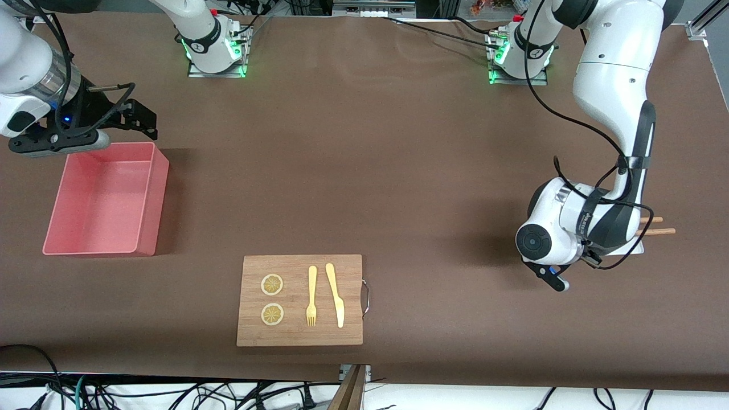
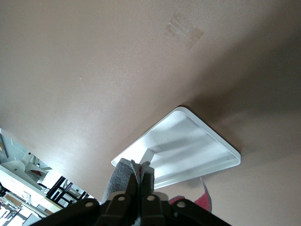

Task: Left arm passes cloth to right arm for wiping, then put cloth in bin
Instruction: 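Grasp the grey cloth with the left gripper and lift it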

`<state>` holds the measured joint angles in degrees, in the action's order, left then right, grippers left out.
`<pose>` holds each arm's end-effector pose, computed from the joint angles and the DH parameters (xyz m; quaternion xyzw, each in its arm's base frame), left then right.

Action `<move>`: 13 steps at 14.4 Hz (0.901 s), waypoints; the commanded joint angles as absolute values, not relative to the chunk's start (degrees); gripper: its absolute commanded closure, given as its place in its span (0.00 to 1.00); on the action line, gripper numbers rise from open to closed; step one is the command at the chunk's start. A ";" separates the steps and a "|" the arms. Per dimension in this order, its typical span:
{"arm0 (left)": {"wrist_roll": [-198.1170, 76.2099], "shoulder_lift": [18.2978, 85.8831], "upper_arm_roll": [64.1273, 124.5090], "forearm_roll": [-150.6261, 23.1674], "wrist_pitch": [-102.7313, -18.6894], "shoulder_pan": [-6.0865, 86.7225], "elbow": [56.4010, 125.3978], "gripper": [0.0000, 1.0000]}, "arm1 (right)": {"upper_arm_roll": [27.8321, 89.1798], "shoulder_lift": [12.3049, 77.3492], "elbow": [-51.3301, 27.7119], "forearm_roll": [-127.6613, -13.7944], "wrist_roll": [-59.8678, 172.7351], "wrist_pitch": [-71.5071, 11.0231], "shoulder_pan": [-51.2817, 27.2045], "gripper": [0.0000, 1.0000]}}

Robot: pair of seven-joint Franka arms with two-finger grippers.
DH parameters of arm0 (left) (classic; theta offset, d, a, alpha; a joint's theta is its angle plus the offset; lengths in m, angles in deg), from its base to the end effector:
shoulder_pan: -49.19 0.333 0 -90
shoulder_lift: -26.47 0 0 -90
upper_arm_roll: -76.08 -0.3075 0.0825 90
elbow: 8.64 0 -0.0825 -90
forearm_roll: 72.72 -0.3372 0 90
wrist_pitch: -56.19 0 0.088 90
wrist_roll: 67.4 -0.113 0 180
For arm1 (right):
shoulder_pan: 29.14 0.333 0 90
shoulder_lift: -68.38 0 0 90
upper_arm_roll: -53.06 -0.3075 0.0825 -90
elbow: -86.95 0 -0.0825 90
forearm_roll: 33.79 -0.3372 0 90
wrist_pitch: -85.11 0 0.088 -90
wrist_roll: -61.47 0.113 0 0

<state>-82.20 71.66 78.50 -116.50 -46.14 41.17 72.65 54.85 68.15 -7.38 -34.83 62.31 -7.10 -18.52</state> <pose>0.6467 -0.0494 0.2368 -0.8583 0.3471 0.2058 0.3171 0.5034 0.0802 0.5791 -0.9974 -0.0691 0.0212 0.0072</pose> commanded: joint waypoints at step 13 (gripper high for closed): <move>-84.46 64.98 78.98 -116.93 -45.41 36.46 69.85 1.00 | 54.55 68.20 -5.78 -35.38 61.90 -6.38 -18.41 0.00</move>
<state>-83.42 68.47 79.19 -116.56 -46.22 38.92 69.25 54.41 68.15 -6.53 -34.83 62.25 -7.12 -18.34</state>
